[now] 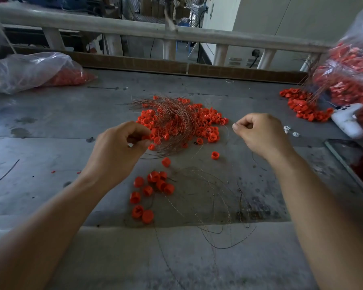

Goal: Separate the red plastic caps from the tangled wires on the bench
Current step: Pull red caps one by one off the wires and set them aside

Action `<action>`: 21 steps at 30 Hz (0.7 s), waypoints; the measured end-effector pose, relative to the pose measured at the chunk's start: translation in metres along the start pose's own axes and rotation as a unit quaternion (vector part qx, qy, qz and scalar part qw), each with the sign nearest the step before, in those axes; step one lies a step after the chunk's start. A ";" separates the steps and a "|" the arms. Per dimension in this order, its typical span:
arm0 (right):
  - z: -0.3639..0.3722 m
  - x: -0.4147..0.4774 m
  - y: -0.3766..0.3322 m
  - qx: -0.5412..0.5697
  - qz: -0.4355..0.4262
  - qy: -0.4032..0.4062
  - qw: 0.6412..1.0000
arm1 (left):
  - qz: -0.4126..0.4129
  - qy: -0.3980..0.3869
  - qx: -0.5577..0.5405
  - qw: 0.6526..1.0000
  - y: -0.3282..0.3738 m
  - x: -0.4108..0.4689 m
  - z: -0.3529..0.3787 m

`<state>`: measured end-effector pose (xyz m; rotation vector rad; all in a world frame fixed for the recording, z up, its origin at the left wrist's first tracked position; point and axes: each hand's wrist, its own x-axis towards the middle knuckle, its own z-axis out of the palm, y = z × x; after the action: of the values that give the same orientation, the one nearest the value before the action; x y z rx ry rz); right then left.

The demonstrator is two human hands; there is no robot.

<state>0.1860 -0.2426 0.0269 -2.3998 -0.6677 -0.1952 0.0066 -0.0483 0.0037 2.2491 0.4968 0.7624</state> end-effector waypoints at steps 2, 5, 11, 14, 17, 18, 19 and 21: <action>0.006 0.005 0.009 -0.016 0.022 -0.017 0.999 | 0.005 -0.011 -0.002 1.000 0.003 -0.003 0.001; 0.017 0.009 0.017 -0.008 0.028 -0.053 0.998 | 0.009 -0.020 -0.006 1.000 0.004 -0.004 0.000; 0.031 0.014 0.018 -0.046 0.008 -0.114 0.992 | 0.002 -0.012 -0.020 1.000 0.005 -0.005 0.000; 0.027 0.014 0.017 -0.016 -0.004 -0.065 0.998 | 0.007 -0.011 -0.031 0.999 0.008 -0.006 -0.001; 0.017 0.013 0.014 0.075 -0.009 -0.017 0.997 | 0.016 -0.005 -0.046 0.999 0.012 -0.007 -0.003; 0.014 0.011 0.012 0.108 -0.013 -0.013 0.994 | 0.018 -0.002 -0.052 0.998 0.013 -0.008 -0.004; 0.011 0.009 0.009 0.137 -0.022 -0.011 0.990 | 0.019 0.001 -0.057 0.998 0.014 -0.008 -0.004; 0.007 0.004 0.003 0.179 -0.050 -0.008 0.983 | 0.020 0.002 -0.063 0.998 0.016 -0.009 -0.004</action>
<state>0.1907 -0.2383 0.0213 -2.0285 -0.7617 -0.0872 -0.0005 -0.0618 0.0140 2.1468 0.3950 0.7957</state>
